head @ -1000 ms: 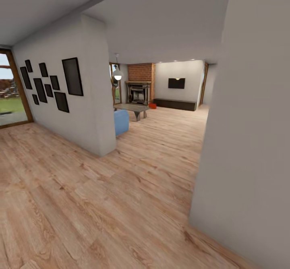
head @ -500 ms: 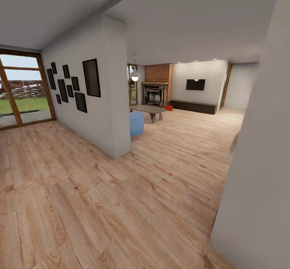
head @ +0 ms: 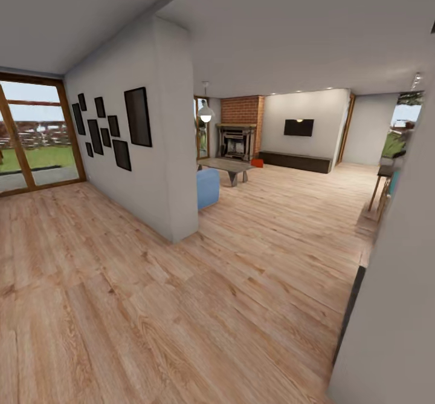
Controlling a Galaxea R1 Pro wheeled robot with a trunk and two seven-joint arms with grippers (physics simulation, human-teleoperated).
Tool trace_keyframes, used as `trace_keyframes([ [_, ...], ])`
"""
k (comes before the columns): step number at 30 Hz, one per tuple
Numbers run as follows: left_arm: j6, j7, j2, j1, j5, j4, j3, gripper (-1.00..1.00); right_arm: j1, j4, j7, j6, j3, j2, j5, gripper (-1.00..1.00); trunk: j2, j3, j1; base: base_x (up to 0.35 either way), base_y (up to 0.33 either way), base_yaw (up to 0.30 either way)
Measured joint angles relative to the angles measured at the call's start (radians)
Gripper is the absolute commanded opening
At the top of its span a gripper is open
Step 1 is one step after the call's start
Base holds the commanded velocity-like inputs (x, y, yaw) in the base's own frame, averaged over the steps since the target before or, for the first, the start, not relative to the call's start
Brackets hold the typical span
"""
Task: Move the two storage containers from the living room to the garage. In the garage, place one container on the floor and stack the other container on top of it (either order is fine).
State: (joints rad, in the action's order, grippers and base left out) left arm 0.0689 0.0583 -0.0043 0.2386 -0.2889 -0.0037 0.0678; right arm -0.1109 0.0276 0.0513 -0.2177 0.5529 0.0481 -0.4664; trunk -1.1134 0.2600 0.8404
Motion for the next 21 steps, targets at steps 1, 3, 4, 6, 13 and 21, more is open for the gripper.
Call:
trace_keyframes([
  [1, 0.000, 0.000, 0.000, 0.000, 0.000, 0.000, 0.000, 1.00, 0.000, 0.000, -0.001, 0.000, 0.001, 0.000, 0.001, 1.00, 0.000, 0.000, 0.000, 0.318, 0.000, 0.001],
  [3, 0.000, 0.000, 0.000, 0.000, 0.000, 0.000, 0.000, 1.00, 0.000, -0.001, -0.005, 0.000, 0.003, 0.000, 0.003, 1.00, 0.000, 0.000, 0.000, 0.318, 0.000, 0.000],
  [4, 0.000, 0.000, 0.000, 0.000, 0.000, 0.000, 0.000, 1.00, 0.000, -0.001, -0.006, 0.001, 0.003, 0.001, 0.004, 1.00, 0.000, 0.000, 0.000, 0.318, 0.000, 0.000],
  [6, 0.000, 0.000, 0.000, 0.000, 0.001, 0.000, 0.000, 1.00, 0.000, -0.001, -0.009, 0.000, 0.003, 0.001, 0.004, 1.00, 0.000, 0.000, 0.000, 0.318, 0.000, 0.000],
  [13, 0.000, 0.000, 0.000, 0.000, 0.000, 0.000, 0.000, 1.00, 0.000, -0.001, -0.015, 0.001, 0.003, 0.001, 0.004, 1.00, 0.000, 0.000, 0.000, 0.318, 0.000, 0.000],
  [21, 0.000, 0.000, 0.002, 0.000, -0.001, 0.000, -0.001, 1.00, 0.000, -0.001, -0.013, 0.001, 0.001, 0.000, 0.001, 1.00, 0.000, 0.000, 0.000, 0.320, 0.000, -0.202],
])
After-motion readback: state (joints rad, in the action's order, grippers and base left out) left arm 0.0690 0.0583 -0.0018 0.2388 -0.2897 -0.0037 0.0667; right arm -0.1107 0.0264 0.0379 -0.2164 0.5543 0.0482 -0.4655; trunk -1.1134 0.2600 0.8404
